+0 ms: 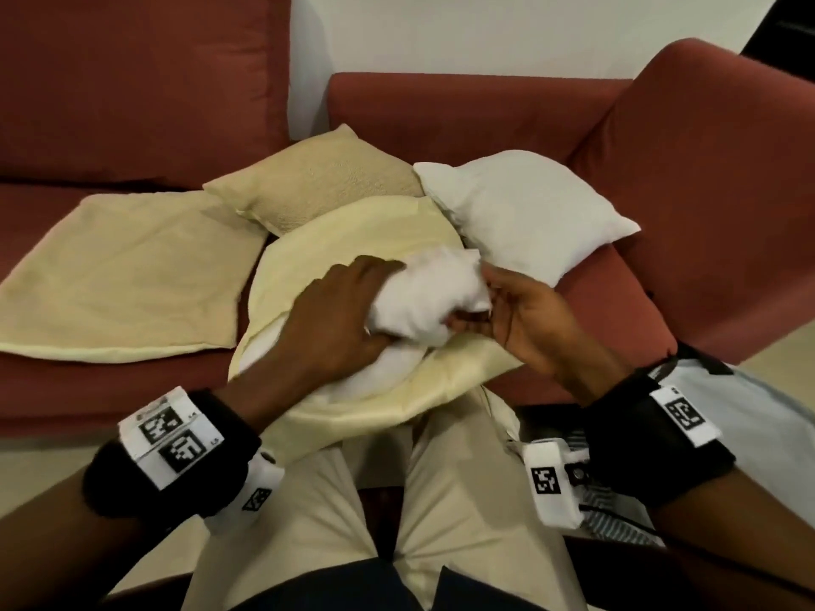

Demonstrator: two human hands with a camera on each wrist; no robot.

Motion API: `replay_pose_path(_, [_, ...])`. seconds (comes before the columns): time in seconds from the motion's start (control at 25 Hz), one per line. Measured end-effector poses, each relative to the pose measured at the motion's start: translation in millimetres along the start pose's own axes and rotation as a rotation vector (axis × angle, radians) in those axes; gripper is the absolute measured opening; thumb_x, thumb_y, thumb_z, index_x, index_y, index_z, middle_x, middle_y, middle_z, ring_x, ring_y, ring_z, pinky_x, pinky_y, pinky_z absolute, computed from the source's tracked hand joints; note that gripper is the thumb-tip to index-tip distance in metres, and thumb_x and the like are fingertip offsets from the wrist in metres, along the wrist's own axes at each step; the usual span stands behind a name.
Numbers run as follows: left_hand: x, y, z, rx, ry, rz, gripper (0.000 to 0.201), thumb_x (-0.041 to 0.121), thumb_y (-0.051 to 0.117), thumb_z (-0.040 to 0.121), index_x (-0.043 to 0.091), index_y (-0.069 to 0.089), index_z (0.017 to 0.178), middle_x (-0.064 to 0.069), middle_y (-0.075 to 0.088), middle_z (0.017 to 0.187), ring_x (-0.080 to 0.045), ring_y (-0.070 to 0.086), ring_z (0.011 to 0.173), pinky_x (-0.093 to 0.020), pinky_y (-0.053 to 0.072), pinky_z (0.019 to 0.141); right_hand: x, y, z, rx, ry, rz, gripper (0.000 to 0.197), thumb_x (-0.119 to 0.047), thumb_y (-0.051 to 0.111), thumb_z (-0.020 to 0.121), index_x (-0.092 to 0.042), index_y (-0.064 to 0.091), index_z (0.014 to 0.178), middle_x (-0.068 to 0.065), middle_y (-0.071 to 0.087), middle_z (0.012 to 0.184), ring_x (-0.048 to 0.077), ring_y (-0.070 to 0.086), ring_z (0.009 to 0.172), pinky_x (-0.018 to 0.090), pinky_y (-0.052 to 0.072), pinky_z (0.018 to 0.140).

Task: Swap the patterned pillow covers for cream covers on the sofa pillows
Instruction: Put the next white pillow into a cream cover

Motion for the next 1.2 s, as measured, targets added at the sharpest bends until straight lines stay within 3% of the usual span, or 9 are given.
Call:
replay_pose_path(0.16, [-27,-25,-1,0.112,-0.082,-0.149,0.054,0.048,0.053,0.078,0.022,0.053,0.125,0.001,0.059,0.119,-0.022,0.058,0.106,-0.045,0.051,0.080,25,11,5,-0.092,-0.144,-0.767,0.023,-0.008,0.063,0.076,0.003,0.072,0.094,0.005,0.074,0.097,0.018,0.068,0.095,0.026,0.051,0.088])
replay_pose_path(0.28, [-23,-21,-1,0.043,-0.071,-0.085,0.045,0.048,0.053,0.076,0.023,0.052,0.114,0.006,0.053,0.106,-0.022,0.057,0.090,-0.045,0.049,0.063,49,34,2,-0.300,-0.294,-1.377,0.041,-0.034,0.066,0.083,-0.016,0.067,0.121,-0.001,0.066,0.123,0.013,0.058,0.113,0.027,0.046,0.098])
replay_pose_path(0.44, [-14,-13,0,-0.026,-0.020,0.005,0.044,0.050,0.059,0.068,0.021,0.050,0.099,0.004,0.048,0.094,-0.022,0.053,0.082,-0.039,0.043,0.055,65,32,2,-0.435,0.030,-1.781,0.059,-0.059,0.060,0.085,-0.027,0.056,0.134,-0.005,0.055,0.138,0.018,0.049,0.127,0.031,0.040,0.103])
replay_pose_path(0.52, [-5,6,-2,-0.131,-0.013,0.116,0.044,0.047,0.065,0.068,0.022,0.051,0.102,0.003,0.052,0.093,-0.025,0.055,0.086,-0.033,0.038,0.059,51,30,-14,-0.496,0.188,-1.749,0.048,-0.057,0.063,0.085,-0.027,0.062,0.122,-0.007,0.058,0.121,0.015,0.051,0.115,0.024,0.039,0.091])
replay_pose_path(0.64, [13,50,-5,-0.409,0.005,0.395,0.049,0.043,0.063,0.081,0.028,0.050,0.126,0.000,0.058,0.111,-0.027,0.057,0.101,-0.032,0.037,0.070,-6,34,-53,-0.499,0.012,-1.542,0.026,-0.051,0.071,0.081,-0.025,0.071,0.085,-0.007,0.065,0.079,0.009,0.057,0.074,0.024,0.042,0.064])
replay_pose_path(0.84, [37,83,-10,-0.903,0.040,0.310,0.026,0.039,0.051,0.088,0.026,0.049,0.110,-0.002,0.059,0.115,-0.023,0.056,0.099,-0.031,0.038,0.074,-14,8,-44,-0.423,-0.013,-1.538,0.027,-0.043,0.083,0.071,-0.019,0.070,0.071,-0.004,0.067,0.069,0.008,0.058,0.063,0.031,0.048,0.063])
replay_pose_path(0.92, [41,58,-3,-0.839,-0.021,0.040,0.040,0.051,0.057,0.081,0.027,0.053,0.113,0.008,0.059,0.106,-0.013,0.055,0.090,-0.030,0.045,0.077,-2,-14,-33,-0.423,0.129,-1.579,0.027,-0.041,0.086,0.067,-0.021,0.069,0.069,-0.009,0.061,0.061,0.004,0.053,0.058,0.025,0.044,0.059])
replay_pose_path(1.04, [56,26,-6,-0.455,0.092,-0.082,0.045,0.063,0.050,0.087,0.034,0.054,0.121,0.016,0.057,0.107,-0.004,0.055,0.089,-0.032,0.050,0.078,13,-24,-31,-0.520,0.284,-1.657,0.024,-0.039,0.086,0.067,-0.022,0.070,0.073,-0.012,0.058,0.061,0.004,0.052,0.060,0.024,0.043,0.061])
replay_pose_path(1.2, [72,65,-37,-0.725,0.271,0.179,0.086,0.084,0.038,0.076,0.029,0.035,0.142,0.005,0.048,0.135,-0.016,0.051,0.110,-0.031,0.042,0.092,-7,-8,-40,-0.503,0.081,-1.468,0.018,-0.033,0.078,0.080,-0.017,0.072,0.075,-0.008,0.065,0.065,0.005,0.057,0.061,0.021,0.043,0.060])
Point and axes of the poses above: each hand's wrist, its own z-axis towards the middle knuckle, its own y-axis out of the palm, x = y × z, the point moved 6 cm from there along z, towards the middle knuckle
